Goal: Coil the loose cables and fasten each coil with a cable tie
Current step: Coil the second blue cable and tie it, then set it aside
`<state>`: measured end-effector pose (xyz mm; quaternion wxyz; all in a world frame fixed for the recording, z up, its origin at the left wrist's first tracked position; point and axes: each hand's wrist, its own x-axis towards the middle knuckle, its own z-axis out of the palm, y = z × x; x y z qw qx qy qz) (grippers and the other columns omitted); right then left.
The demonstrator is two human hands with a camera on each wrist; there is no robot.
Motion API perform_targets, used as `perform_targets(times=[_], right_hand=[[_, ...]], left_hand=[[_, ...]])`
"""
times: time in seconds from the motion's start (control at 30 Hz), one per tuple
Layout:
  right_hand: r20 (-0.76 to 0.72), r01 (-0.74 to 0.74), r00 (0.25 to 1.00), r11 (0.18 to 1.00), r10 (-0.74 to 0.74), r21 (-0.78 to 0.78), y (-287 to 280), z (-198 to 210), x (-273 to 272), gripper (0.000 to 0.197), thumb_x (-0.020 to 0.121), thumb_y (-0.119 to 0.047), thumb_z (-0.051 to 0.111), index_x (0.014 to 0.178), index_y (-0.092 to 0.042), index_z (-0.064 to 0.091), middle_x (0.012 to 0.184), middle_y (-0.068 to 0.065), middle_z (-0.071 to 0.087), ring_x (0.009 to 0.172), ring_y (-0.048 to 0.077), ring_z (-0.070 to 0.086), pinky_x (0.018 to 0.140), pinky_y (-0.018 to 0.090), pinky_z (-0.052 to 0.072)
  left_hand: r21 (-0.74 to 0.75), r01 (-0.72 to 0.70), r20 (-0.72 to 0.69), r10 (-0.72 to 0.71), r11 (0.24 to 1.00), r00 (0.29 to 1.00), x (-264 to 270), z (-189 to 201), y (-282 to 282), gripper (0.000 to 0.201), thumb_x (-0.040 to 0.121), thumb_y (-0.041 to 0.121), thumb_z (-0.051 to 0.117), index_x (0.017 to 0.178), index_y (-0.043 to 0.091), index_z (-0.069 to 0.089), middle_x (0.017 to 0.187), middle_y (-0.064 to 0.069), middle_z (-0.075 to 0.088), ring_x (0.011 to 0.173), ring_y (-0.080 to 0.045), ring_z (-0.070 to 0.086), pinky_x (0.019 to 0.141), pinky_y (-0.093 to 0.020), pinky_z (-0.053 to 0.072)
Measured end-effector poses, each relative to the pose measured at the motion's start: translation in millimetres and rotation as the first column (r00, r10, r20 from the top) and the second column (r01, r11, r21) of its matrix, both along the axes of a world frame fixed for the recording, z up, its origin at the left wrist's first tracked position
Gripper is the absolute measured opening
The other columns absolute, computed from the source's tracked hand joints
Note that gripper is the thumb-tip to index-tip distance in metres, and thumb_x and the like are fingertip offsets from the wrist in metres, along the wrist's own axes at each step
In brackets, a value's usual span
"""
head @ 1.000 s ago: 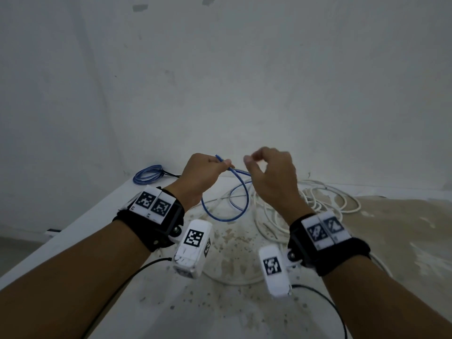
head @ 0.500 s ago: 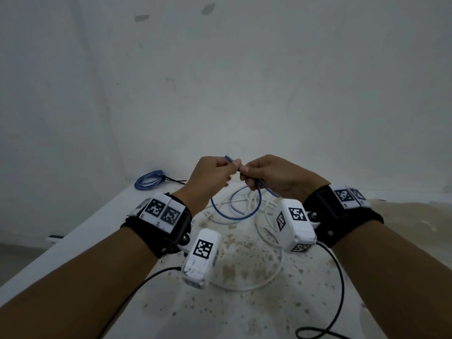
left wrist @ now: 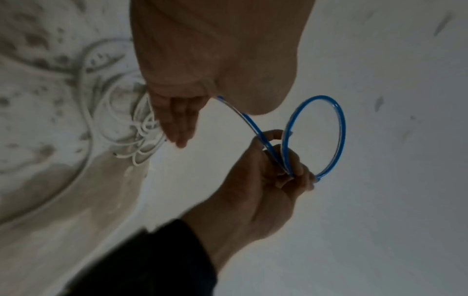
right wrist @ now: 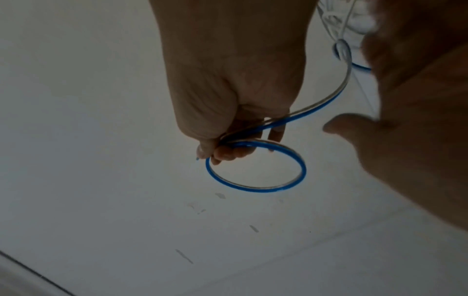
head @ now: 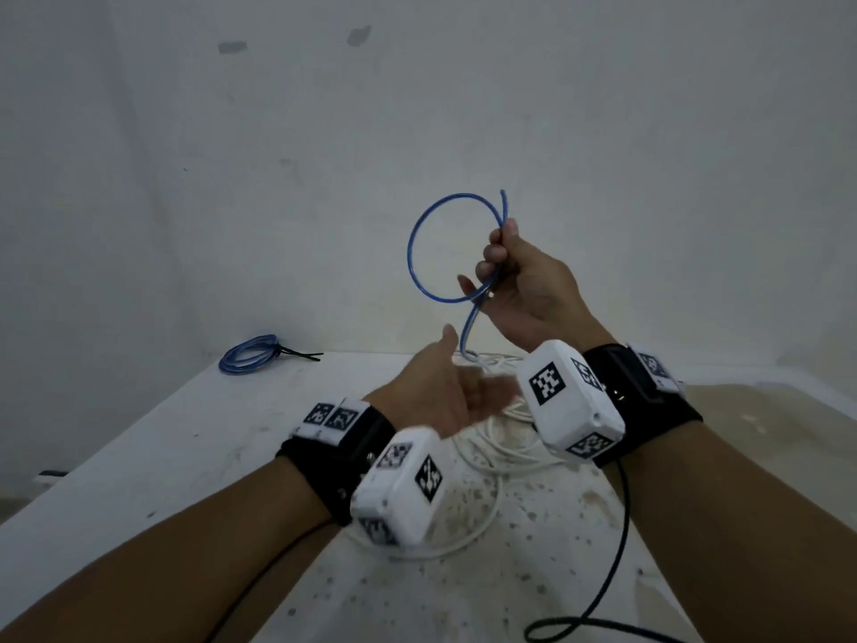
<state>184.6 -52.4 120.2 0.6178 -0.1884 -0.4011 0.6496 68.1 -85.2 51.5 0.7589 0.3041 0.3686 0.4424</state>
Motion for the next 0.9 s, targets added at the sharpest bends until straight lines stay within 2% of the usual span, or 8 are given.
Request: perform_targets(times=[0.07, 0.13, 0.23, 0.33, 0.47, 0.6, 0.73, 0.9], right_hand=[[-0.038, 0.006, 0.999, 0.999, -0.007, -0.046, -1.6, -5.7, 6.9, 0.027, 0.101, -0.034, 0.053, 0.08, -0.017, 0.059, 0.059, -0.007, 0.051, 0.055, 0.01, 0.049, 0.081, 0.037, 0.052], [-0.078, 0.008, 0.997, 0.995, -0.016, -0.095, -1.1, -12.5, 15.9, 0.027, 0.101, -0.034, 0.053, 0.08, -0.017, 0.059, 0.059, -0.007, 0.049, 0.054, 0.01, 0.048, 0.076, 0.035, 0.053], [-0.087, 0.025, 0.996, 0.99, -0.037, -0.136, 0.0, -20.5, 24.6, 0.029, 0.101, -0.034, 0.052, 0.079, -0.016, 0.058, 0.058, -0.007, 0.048, 0.051, 0.01, 0.047, 0.074, 0.034, 0.053], [-0.107, 0.065, 0.991, 0.984, -0.084, -0.168, 4.1, -23.8, 28.5, 0.03, 0.102, -0.034, 0.05, 0.079, -0.016, 0.057, 0.055, -0.008, 0.048, 0.048, 0.009, 0.045, 0.067, 0.03, 0.051], [-0.168, 0.045, 0.982, 0.975, -0.083, -0.219, 12.2, -26.9, 31.7, 0.032, 0.104, -0.032, 0.048, 0.079, -0.013, 0.055, 0.051, -0.006, 0.048, 0.04, 0.008, 0.041, 0.046, 0.019, 0.044], [0.008, 0.023, 1.0, 0.979, -0.022, -0.203, 8.5, -35.6, 23.2, 0.031, 0.104, -0.033, 0.047, 0.08, -0.015, 0.053, 0.054, -0.008, 0.044, 0.045, 0.008, 0.036, 0.041, 0.018, 0.036], [0.071, 0.061, 0.996, 0.975, -0.047, -0.216, 4.6, -45.7, 10.4, 0.03, 0.103, -0.032, 0.049, 0.08, -0.014, 0.054, 0.054, -0.007, 0.044, 0.048, 0.008, 0.035, 0.043, 0.018, 0.034], [-0.215, 0.105, 0.96, 0.943, -0.179, -0.316, 11.9, -52.3, 3.1, 0.032, 0.104, -0.032, 0.048, 0.079, -0.012, 0.055, 0.052, -0.005, 0.048, 0.038, 0.007, 0.037, 0.04, 0.018, 0.038]], left_hand=[[-0.014, -0.245, 0.19, 0.243, 0.969, 0.951, 13.1, 9.2, 8.4, 0.048, 0.106, 0.036, 0.034, 0.117, -0.007, 0.052, 0.09, -0.024, 0.067, 0.074, -0.032, 0.069, 0.069, -0.039, 0.058], [-0.016, -0.425, 0.261, 0.414, 0.905, 0.872, 19.3, 18.0, 14.3, 0.026, 0.106, 0.017, 0.037, 0.112, -0.004, 0.052, 0.085, -0.022, 0.063, 0.072, -0.03, 0.065, 0.067, -0.04, 0.057], [0.007, -0.532, 0.234, 0.515, 0.847, 0.824, 21.1, 27.7, 15.8, 0.018, 0.101, 0.004, 0.046, 0.116, -0.001, 0.056, 0.081, -0.019, 0.062, 0.065, -0.026, 0.062, 0.045, -0.029, 0.055], [0.053, -0.526, 0.159, 0.513, 0.849, 0.843, 23.4, 26.4, 13.5, 0.02, 0.099, -0.004, 0.042, 0.115, -0.004, 0.055, 0.088, -0.02, 0.06, 0.067, -0.027, 0.061, 0.046, -0.031, 0.056], [0.17, -0.494, 0.022, 0.497, 0.853, 0.867, 22.1, 21.3, 4.0, 0.018, 0.102, -0.002, 0.037, 0.088, 0.003, 0.048, 0.078, -0.014, 0.054, 0.064, -0.025, 0.061, 0.063, -0.035, 0.057], [0.307, -0.475, -0.129, 0.531, 0.824, 0.837, 6.3, 22.7, 5.9, 0.024, 0.107, 0.016, 0.036, 0.097, 0.001, 0.051, 0.081, -0.017, 0.069, 0.064, -0.024, 0.067, 0.055, -0.032, 0.056], [0.336, -0.411, -0.243, 0.499, 0.848, 0.831, -16.7, 25.7, 3.7, 0.022, 0.107, 0.018, 0.032, 0.104, 0.002, 0.048, 0.084, -0.018, 0.071, 0.068, -0.027, 0.07, 0.059, -0.034, 0.057], [0.404, -0.391, -0.316, 0.527, 0.827, 0.789, -31.2, 14.6, -2.1, 0.025, 0.103, 0.021, 0.05, 0.096, -0.003, 0.057, 0.07, -0.014, 0.072, 0.055, -0.015, 0.069, 0.059, -0.032, 0.061]])
